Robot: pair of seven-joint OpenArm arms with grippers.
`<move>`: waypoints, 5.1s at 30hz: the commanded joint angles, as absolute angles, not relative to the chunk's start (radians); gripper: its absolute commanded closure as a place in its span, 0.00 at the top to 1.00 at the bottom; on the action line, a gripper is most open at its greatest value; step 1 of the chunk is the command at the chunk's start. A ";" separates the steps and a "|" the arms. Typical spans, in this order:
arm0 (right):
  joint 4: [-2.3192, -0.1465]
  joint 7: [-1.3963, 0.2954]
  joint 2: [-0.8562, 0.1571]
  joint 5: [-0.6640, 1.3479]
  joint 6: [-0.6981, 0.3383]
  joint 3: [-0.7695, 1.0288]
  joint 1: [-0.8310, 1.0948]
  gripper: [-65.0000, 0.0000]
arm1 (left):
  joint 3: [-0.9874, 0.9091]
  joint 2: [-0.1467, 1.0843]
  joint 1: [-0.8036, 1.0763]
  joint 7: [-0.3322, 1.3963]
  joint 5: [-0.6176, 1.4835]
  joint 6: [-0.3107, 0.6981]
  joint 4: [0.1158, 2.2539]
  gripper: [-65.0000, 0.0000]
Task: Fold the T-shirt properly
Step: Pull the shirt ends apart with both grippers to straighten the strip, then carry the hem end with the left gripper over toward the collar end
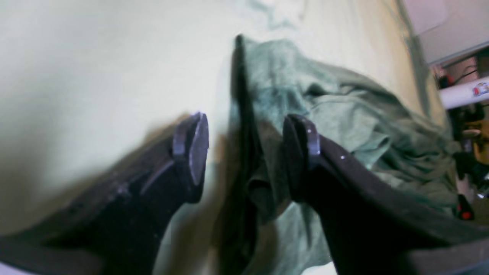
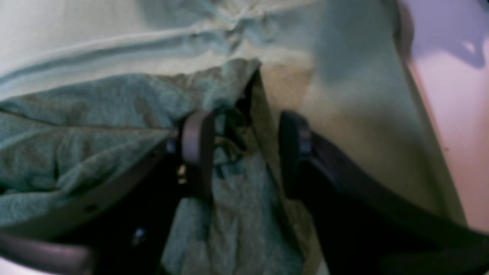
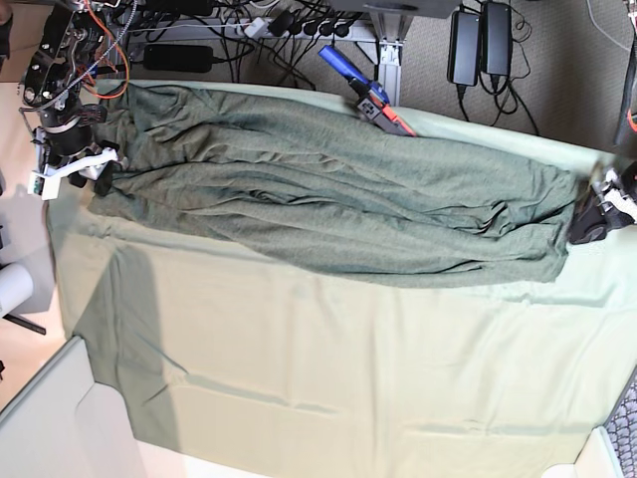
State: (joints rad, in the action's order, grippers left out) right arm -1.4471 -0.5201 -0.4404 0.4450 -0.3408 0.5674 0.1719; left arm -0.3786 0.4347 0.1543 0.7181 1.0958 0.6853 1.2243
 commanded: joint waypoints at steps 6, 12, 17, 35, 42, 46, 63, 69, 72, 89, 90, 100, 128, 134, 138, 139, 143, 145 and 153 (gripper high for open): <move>-1.464 -0.494 -0.462 0.453 -0.341 0.579 0.164 0.43 | -0.300 0.432 0.144 0.712 1.125 0.698 1.239 0.53; -1.464 -0.494 -0.462 0.452 -0.341 0.579 0.164 0.43 | -0.213 0.426 0.144 0.712 1.117 0.698 1.239 0.53; -1.464 -0.494 -0.462 0.453 -0.341 0.579 0.164 0.43 | -0.160 0.426 0.144 0.712 1.087 0.698 1.239 0.53; -1.464 -0.493 -0.463 0.453 -0.340 0.579 0.163 0.43 | -0.142 0.430 0.145 0.707 1.043 0.698 1.298 0.00; -1.464 -0.489 -0.463 0.474 -0.340 0.579 0.157 0.43 | -0.269 0.455 0.144 0.684 0.922 0.698 1.489 0.00; -1.464 -0.483 -0.463 0.479 -0.340 0.579 0.155 0.43 | -0.295 0.493 0.141 0.667 0.897 0.698 1.543 0.00; -1.465 -0.467 -0.463 0.517 -0.341 0.613 0.156 0.43 | -0.295 0.541 0.049 0.553 0.625 0.698 1.542 0.00; -1.465 -0.467 -0.462 0.543 -0.341 0.634 0.156 0.43 | -0.295 0.568 0.052 0.540 0.612 0.698 1.552 0.00; -1.464 -0.467 -0.463 0.542 -0.341 0.634 0.157 0.43 | -0.294 0.556 0.073 0.546 0.640 0.698 1.626 0.00; -1.464 -0.459 -0.463 0.543 -0.341 0.634 0.156 0.43 | 0.235 0.324 0.113 0.558 0.381 0.698 1.963 0.00; -1.464 -0.459 -0.463 0.543 -0.341 0.634 0.156 0.43 | 0.259 0.312 0.113 0.551 0.360 0.698 1.947 0.00; -1.465 -0.471 -0.463 0.556 -0.341 0.634 0.156 0.43 | 0.351 0.263 0.091 0.442 0.315 0.698 1.783 0.26; -1.502 -0.711 -0.462 0.773 -0.428 0.628 0.296 0.65 | 0.192 0.242 0.092 0.596 0.701 0.698 1.871 0.54; -1.502 -0.696 -0.459 0.764 -0.431 0.581 0.291 0.65 | 0.152 0.294 0.092 0.596 0.707 0.698 1.871 0.54; -1.502 -0.661 -0.427 0.736 -0.431 0.540 0.291 0.65 | 0.119 0.319 0.092 0.595 0.708 0.698 1.871 0.54; -1.502 -0.657 -0.414 0.732 -0.431 0.535 0.291 0.65 | 0.107 0.324 0.092 0.596 0.708 0.698 1.871 0.54; -1.502 -0.651 -0.362 0.718 -0.431 0.529 0.291 0.65 | 0.072 0.336 0.093 0.596 0.714 0.698 1.871 0.54; -1.502 -0.646 -0.345 0.717 -0.431 0.528 0.291 0.65 | 0.054 0.336 0.093 0.600 0.714 0.698 1.871 0.54; -1.502 -0.580 -0.332 0.690 -0.430 0.528 0.282 0.37 | 0.017 0.350 0.107 0.607 0.714 0.698 1.870 0.54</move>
